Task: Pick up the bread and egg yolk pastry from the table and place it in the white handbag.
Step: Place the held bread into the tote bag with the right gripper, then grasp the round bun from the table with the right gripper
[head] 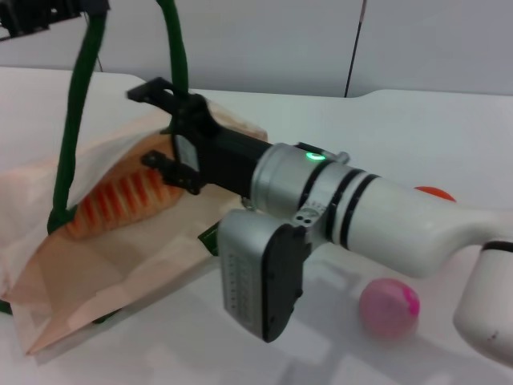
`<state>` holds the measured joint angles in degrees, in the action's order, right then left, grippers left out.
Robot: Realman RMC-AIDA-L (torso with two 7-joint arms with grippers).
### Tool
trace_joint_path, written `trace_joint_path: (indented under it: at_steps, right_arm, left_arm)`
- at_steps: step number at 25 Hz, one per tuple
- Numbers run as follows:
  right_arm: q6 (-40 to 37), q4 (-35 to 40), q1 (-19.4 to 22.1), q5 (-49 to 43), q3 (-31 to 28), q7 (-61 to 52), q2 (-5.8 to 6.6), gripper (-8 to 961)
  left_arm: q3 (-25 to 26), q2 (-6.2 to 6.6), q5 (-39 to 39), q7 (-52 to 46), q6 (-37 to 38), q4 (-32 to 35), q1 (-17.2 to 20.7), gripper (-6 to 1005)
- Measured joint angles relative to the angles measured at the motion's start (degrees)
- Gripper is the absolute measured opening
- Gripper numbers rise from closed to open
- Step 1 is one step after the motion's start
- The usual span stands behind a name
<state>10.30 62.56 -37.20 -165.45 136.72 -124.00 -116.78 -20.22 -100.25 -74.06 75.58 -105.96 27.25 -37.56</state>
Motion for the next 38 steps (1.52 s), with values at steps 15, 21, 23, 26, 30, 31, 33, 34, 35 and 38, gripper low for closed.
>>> trace_joint_path:
  at_steps: [15,21,23,26,30,31,33,34,35,38]
  right_arm:
    - [6.0,1.1,10.0,3.8,-7.3,0.7,0.04,883]
    - [6.0,0.8,12.2,14.7,-9.3,0.7,0.56,883]
    - [5.6,0.8,12.9,17.9,-10.0,0.7,0.57,883]
    - [2.7,0.8,13.1,25.2,-11.5,0.7,0.67,882]
    - [-4.7,1.3,12.7,32.1,-15.1,-0.7,0.93,882]
    - [-6.9,1.5,12.5,33.2,-16.1,-1.6,1.00,882]
    - [-10.4,2.2,12.0,34.1,-17.4,-3.6,1.24,881]
    - [-13.9,3.5,11.4,34.5,-18.1,-5.0,1.45,880]
    - [-13.9,3.5,11.4,34.5,-18.1,-5.0,1.45,880]
    - [-20.5,6.4,10.4,35.1,-19.7,-5.1,1.53,879]
  left_arm:
    - [3.2,0.15,0.0,0.0,1.6,-0.1,1.4,120]
    - [3.8,0.14,0.0,0.0,1.7,-0.1,1.6,124]
    - [3.8,0.15,0.0,0.0,1.8,0.0,1.7,125]
    - [4.0,0.14,0.0,0.0,1.9,0.0,1.8,127]
    - [4.3,0.14,0.0,0.0,2.0,-0.1,2.0,129]
    - [4.4,0.14,0.0,0.0,2.0,-0.1,2.1,130]
    - [4.7,0.14,-0.1,0.1,2.0,-0.2,2.4,131]
    - [4.9,0.14,-0.1,0.1,2.1,-0.2,2.5,132]
    - [5.1,0.14,-0.1,0.2,2.1,-0.3,2.7,132]
    - [5.4,0.14,-0.1,0.2,2.1,-0.3,3.2,134]
